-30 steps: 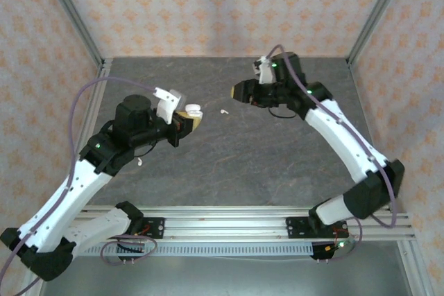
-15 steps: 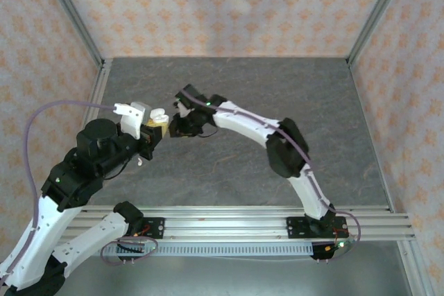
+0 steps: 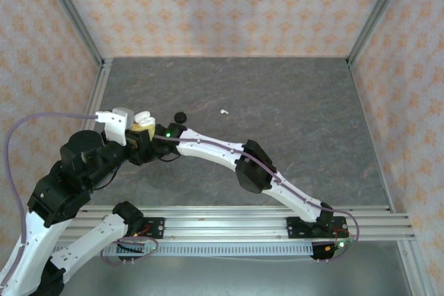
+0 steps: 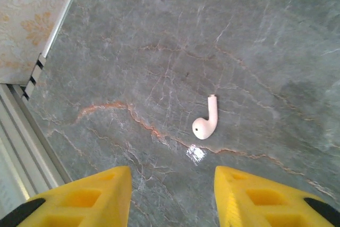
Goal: Insert wireless bluetooth earbuds into charging case
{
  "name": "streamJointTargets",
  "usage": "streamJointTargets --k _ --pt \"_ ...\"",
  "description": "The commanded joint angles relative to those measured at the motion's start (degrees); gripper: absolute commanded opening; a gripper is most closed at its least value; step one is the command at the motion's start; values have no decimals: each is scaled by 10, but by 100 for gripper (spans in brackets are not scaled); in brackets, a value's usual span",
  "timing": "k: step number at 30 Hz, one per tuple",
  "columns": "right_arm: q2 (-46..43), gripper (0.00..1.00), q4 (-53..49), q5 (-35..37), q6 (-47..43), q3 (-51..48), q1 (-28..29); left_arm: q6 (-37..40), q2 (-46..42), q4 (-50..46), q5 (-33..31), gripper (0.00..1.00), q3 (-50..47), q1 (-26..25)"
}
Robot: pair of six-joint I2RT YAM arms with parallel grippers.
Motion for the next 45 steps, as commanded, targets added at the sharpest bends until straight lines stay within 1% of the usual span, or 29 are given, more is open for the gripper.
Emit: streamJointTargets --k 1,10,13,19,27,31,37,42,45 --pt "22 47 36 42 -20 8 6 -17 -17 -7 -24 0 -9 3" --pt "60 49 56 113 -28 32 19 -28 -39 -17 -27 0 -23 3" --pt "69 50 66 120 -30 40 21 -32 -42 -16 -26 0 -26 3" --pt "111 50 28 136 -50 105 33 -32 -40 -13 -26 0 -26 3" --pt "129 48 -5 163 -66 107 35 -33 -39 -11 -26 0 -31 3" --pt "134 42 -27 177 -75 101 36 -36 -41 -10 -27 0 -37 3" --pt "123 31 -53 214 -94 66 36 -42 -48 -10 -28 0 -55 3" --pt "83 19 -34 215 -86 -7 32 -61 -58 -14 -30 0 -64 3" --pt "53 15 -32 210 -75 -55 24 -73 -62 -22 -28 0 -64 3"
